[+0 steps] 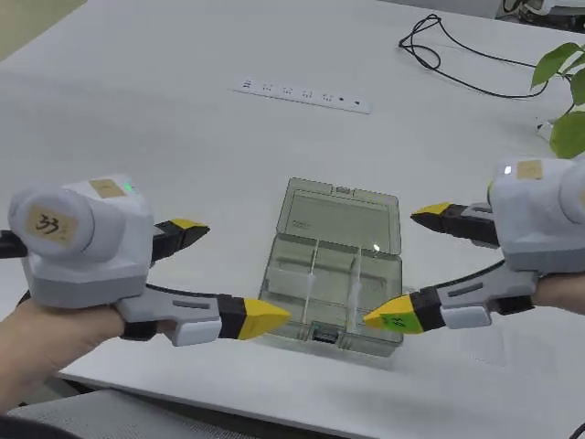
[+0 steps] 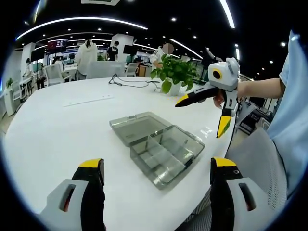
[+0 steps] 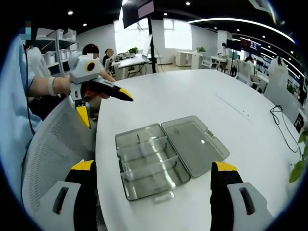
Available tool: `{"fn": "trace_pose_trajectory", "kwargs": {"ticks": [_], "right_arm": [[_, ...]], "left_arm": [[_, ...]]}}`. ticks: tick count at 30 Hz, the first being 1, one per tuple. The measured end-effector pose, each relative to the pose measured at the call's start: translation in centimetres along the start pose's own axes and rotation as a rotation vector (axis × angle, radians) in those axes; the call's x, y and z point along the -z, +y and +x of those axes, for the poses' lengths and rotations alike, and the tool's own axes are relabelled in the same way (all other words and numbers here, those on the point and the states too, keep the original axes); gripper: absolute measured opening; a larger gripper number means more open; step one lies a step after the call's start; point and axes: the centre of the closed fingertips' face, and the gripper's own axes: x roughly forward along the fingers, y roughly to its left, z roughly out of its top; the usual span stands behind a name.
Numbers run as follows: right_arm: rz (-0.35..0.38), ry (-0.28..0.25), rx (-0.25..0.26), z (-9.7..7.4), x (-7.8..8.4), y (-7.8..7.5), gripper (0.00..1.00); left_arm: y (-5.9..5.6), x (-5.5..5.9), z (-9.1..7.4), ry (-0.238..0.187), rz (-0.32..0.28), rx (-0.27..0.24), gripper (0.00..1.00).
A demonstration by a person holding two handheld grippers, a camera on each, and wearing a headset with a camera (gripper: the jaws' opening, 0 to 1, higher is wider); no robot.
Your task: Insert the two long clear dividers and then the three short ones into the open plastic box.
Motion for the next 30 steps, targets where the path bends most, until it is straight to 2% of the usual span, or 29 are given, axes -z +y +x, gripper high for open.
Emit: {"fn": "trace_pose_trajectory", "kwargs": {"ticks": [6, 10, 14, 22, 30], "right_arm": [[0.033, 0.014, 0.051, -2.4, 2.2, -0.6, 0.98], [0.055, 0.036, 0.071, -4.1, 4.4, -1.4, 0.97], [0.064, 0.101, 0.090, -5.3, 6.6, -1.9, 0.96], [0.035, 0.216, 0.051, -5.8, 9.4, -1.8, 0.93], [-0.027, 0.309, 0.010, -5.5, 11.1, -2.3, 0.85]], "left_arm": [[-0.2, 0.1, 0.2, 0.008, 0.005, 0.005, 0.93], [-0.3, 0.1, 0.4, 0.011, 0.009, 0.008, 0.93], [-0.4, 0.0, 0.5, 0.012, 0.011, 0.010, 0.92], [-0.5, 0.3, 0.6, 0.021, 0.012, 0.012, 0.92], [-0.8, 0.5, 0.7, 0.028, 0.011, 0.017, 0.92]]}}
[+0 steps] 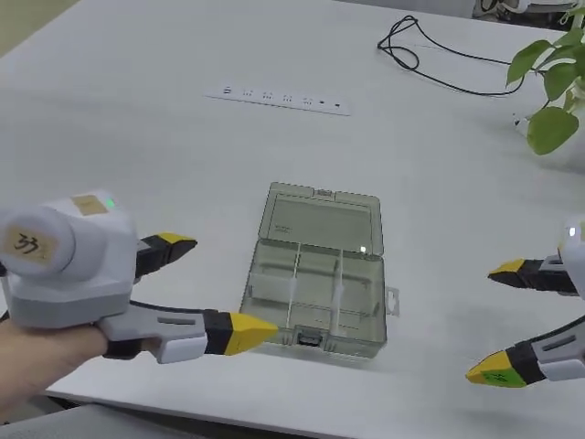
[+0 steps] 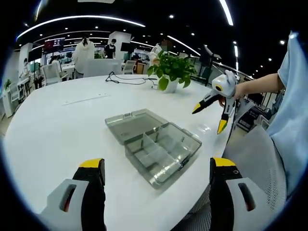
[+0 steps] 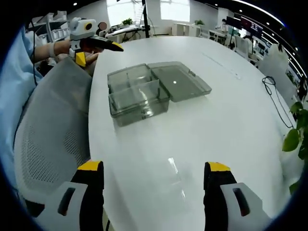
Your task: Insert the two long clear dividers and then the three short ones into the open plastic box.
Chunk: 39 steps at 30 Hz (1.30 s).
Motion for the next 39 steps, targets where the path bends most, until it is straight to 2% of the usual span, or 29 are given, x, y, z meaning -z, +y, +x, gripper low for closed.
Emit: {"fn": "trace_pose_trajectory", "kwargs": {"ticks": [4, 7, 11, 14, 21, 27, 30, 37, 38, 39], "right_arm": [[-0.065, 0.071, -0.018, 0.4, 0.9, -0.5, 0.74], [-0.081, 0.098, -0.027, 0.9, 1.3, -0.9, 0.72], [-0.112, 0.131, -0.041, 1.3, 1.5, -1.3, 0.63], [-0.167, 0.178, -0.061, 1.6, 1.9, -1.3, 0.58], [-0.206, 0.218, -0.077, 2.1, 2.2, -1.3, 0.46], [-0.239, 0.262, -0.097, 2.8, 3.4, -2.0, 0.41], [-0.258, 0.285, -0.101, 2.9, 4.0, -2.3, 0.40], [-0.286, 0.300, -0.093, 3.1, 4.0, -1.9, 0.37], [-0.321, 0.310, -0.084, 3.1, 4.1, -2.1, 0.37], [-0.314, 0.306, -0.087, 3.2, 4.0, -1.9, 0.36]], "left_arm": [[-0.1, 0.1, 0.0, 0.005, -0.001, 0.001, 0.92], [0.0, 0.2, 0.0, 0.006, -0.002, 0.000, 0.92], [0.2, 0.3, 0.0, 0.005, -0.005, -0.003, 0.91], [0.1, 0.3, -0.1, 0.005, -0.004, -0.005, 0.91], [0.3, 0.3, -0.2, 0.002, -0.007, -0.011, 0.91], [0.4, 0.3, -0.4, -0.005, -0.011, -0.016, 0.91], [0.5, 0.2, -0.5, -0.010, -0.015, -0.020, 0.91], [0.5, 0.5, -0.6, -0.011, -0.020, -0.025, 0.91], [0.5, 0.5, -0.6, -0.011, -0.020, -0.025, 0.91], [0.5, 0.4, -0.6, -0.012, -0.020, -0.025, 0.91]]}}
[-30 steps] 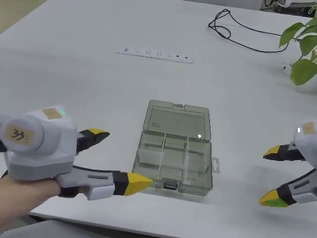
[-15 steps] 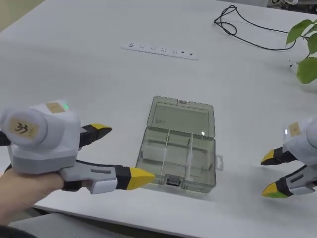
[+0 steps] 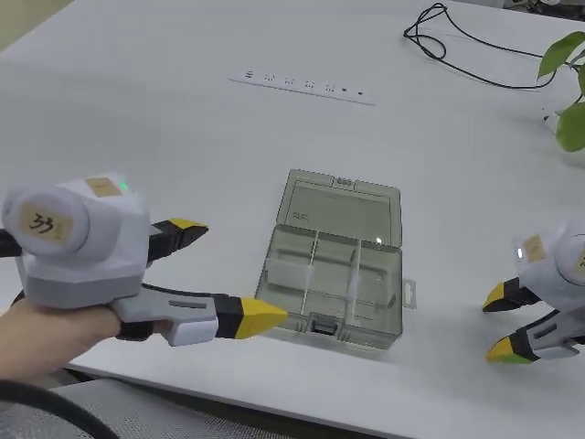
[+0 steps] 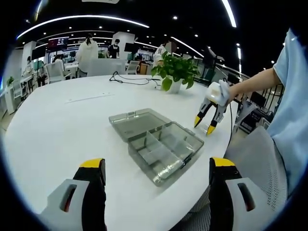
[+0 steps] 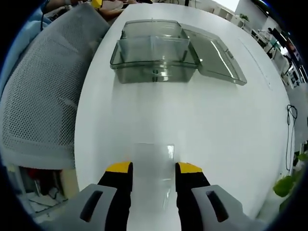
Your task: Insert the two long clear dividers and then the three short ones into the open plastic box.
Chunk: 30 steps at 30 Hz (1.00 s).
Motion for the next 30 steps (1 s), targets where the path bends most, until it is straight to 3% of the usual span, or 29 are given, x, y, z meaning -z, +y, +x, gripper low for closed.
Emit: {"fn": "trace_pose_trajectory", "kwargs": {"ticks": [12, 19, 30], "right_arm": [[-0.021, 0.009, 0.004, 0.04, -0.20, 0.36, 0.33], [0.013, 0.015, 0.012, 0.02, -0.15, 0.31, 0.33], [0.008, 0.012, 0.018, -0.11, -0.35, 0.24, 0.33]], "left_arm": [[-0.14, -0.20, 0.14, -0.008, 0.001, 0.003, 0.90], [-0.26, -0.39, 0.28, -0.012, -0.003, 0.008, 0.89], [-0.39, -0.37, 0.56, -0.007, -0.001, 0.016, 0.89]]}}
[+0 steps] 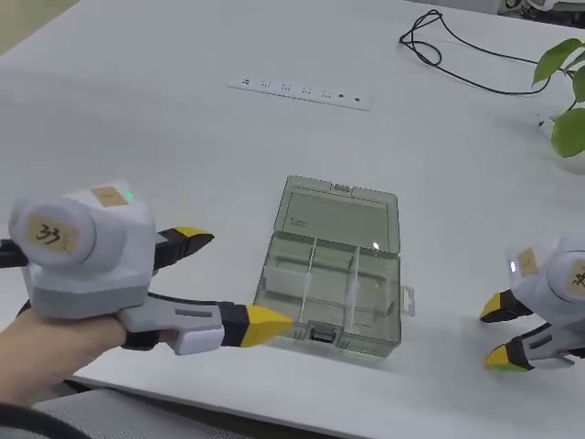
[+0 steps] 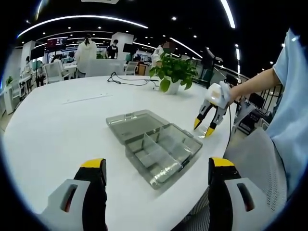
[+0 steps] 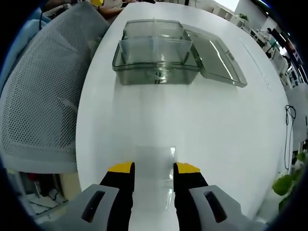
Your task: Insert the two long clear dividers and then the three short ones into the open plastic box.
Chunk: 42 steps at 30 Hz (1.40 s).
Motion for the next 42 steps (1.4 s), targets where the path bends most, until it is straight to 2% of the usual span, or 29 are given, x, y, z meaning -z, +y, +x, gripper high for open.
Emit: {"fn": "trace_pose_trajectory", "kwargs": {"ticks": [10, 15, 19, 20, 24, 26, 33, 35, 37, 38, 42], "right_arm": [[0.017, -0.024, 0.020, -0.5, -0.4, -0.2, 0.33], [0.010, -0.040, 0.048, -1.1, -0.9, -0.6, 0.33], [-0.005, -0.059, 0.071, -1.8, -1.8, -0.7, 0.33], [-0.012, -0.074, 0.091, -2.2, -2.2, -1.0, 0.33], [-0.023, -0.104, 0.121, -3.4, -3.6, -0.9, 0.33], [-0.026, -0.125, 0.140, -3.5, -4.1, -1.2, 0.33], [-0.055, -0.196, 0.197, -5.7, -6.8, -1.2, 0.33], [-0.081, -0.213, 0.221, -6.5, -7.6, -1.6, 0.33], [-0.089, -0.216, 0.226, -6.7, -8.0, -1.8, 0.33], [-0.107, -0.236, 0.239, -7.4, -8.8, -1.6, 0.33], [-0.134, -0.260, 0.258, -8.8, -10.7, -1.3, 0.33]], "left_arm": [[-0.1, 0.0, 0.2, 0.003, 0.001, 0.006, 0.88], [-0.2, -0.2, 0.4, 0.001, -0.001, 0.009, 0.88], [-0.4, -0.4, 0.7, -0.010, -0.022, 0.016, 0.87], [-0.5, -0.4, 0.8, -0.010, -0.030, 0.018, 0.87], [-0.9, -0.6, 1.2, -0.013, -0.034, 0.028, 0.86], [-1.1, -0.7, 1.5, -0.012, -0.045, 0.035, 0.85], [-2.8, -1.7, 3.1, -0.024, -0.094, 0.091, 0.75], [-3.7, -2.3, 4.1, -0.029, -0.126, 0.120, 0.72], [-4.3, -2.7, 4.6, -0.032, -0.134, 0.140, 0.67], [-4.6, -3.0, 5.1, -0.032, -0.145, 0.147, 0.65], [-6.0, -4.3, 6.3, -0.046, -0.196, 0.199, 0.57]]}}
